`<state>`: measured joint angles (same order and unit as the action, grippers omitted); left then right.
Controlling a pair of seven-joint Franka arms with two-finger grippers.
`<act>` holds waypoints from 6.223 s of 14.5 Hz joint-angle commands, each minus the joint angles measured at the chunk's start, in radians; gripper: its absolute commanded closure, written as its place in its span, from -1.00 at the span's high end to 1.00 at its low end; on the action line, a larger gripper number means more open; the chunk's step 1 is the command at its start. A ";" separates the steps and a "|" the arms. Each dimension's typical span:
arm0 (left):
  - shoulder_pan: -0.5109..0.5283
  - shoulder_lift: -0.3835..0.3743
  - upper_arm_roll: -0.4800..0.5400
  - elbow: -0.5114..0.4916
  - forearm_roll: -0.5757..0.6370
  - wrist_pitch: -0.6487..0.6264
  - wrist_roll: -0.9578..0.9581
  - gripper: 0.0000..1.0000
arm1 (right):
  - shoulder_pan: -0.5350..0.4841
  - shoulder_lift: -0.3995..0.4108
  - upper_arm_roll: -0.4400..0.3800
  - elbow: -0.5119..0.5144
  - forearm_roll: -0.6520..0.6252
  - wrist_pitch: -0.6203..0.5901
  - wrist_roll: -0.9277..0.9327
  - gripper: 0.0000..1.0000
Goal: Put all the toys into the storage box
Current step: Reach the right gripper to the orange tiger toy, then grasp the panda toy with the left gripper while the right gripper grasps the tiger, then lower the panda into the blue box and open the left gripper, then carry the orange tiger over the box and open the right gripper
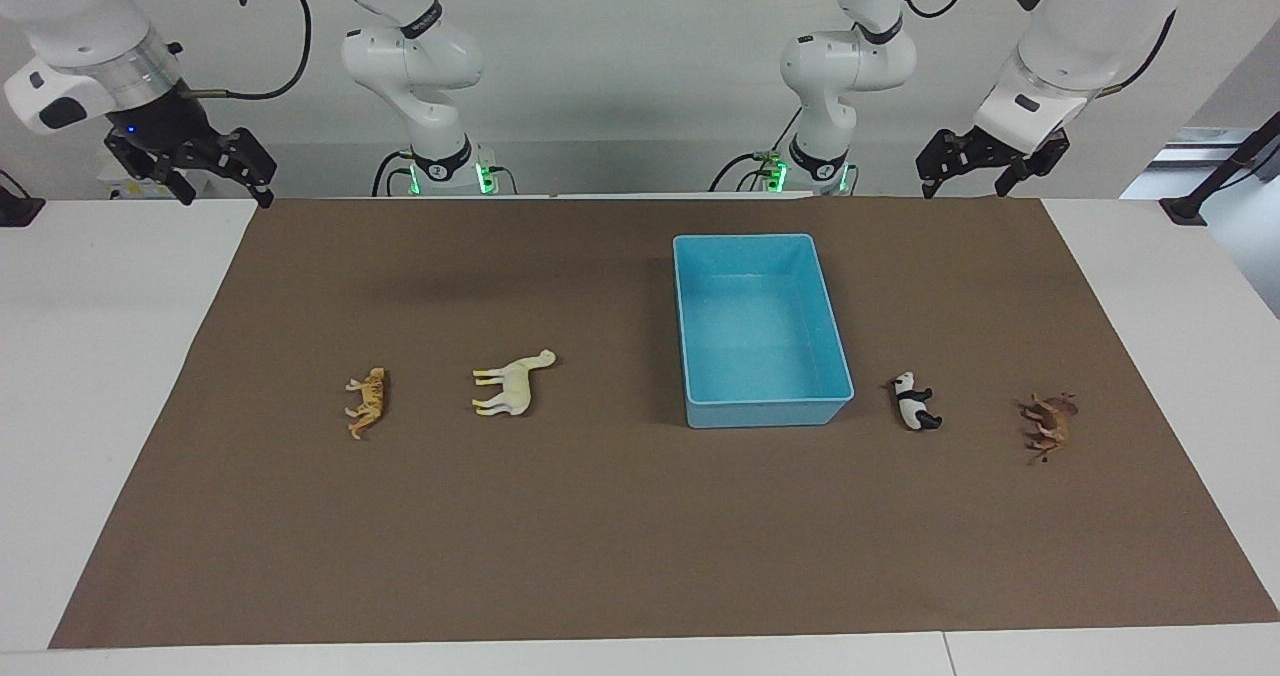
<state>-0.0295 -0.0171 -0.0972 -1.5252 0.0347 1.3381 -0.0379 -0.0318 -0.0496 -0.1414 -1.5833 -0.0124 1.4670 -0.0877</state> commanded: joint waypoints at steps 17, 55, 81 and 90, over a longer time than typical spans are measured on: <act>0.007 -0.029 0.001 -0.029 -0.012 -0.004 0.006 1.00 | 0.039 -0.029 0.011 -0.208 0.002 0.206 -0.007 1.00; 0.069 0.318 0.001 -0.524 -0.022 1.101 -0.096 0.67 | 0.119 0.350 0.011 -0.521 0.017 0.997 -0.043 -1.00; -0.132 0.051 -0.053 -0.399 -0.013 0.538 -0.542 1.00 | 0.170 0.005 0.023 -0.179 0.069 0.188 0.081 -1.00; 0.328 0.221 -0.052 -0.307 0.129 0.756 0.104 1.00 | 0.744 0.227 0.132 0.062 0.147 0.379 0.970 -1.00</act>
<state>0.2528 0.0941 -0.1309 -1.9100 0.0890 2.0442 0.0272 0.5887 0.0062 -0.0023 -1.6734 0.1312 1.8001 0.7225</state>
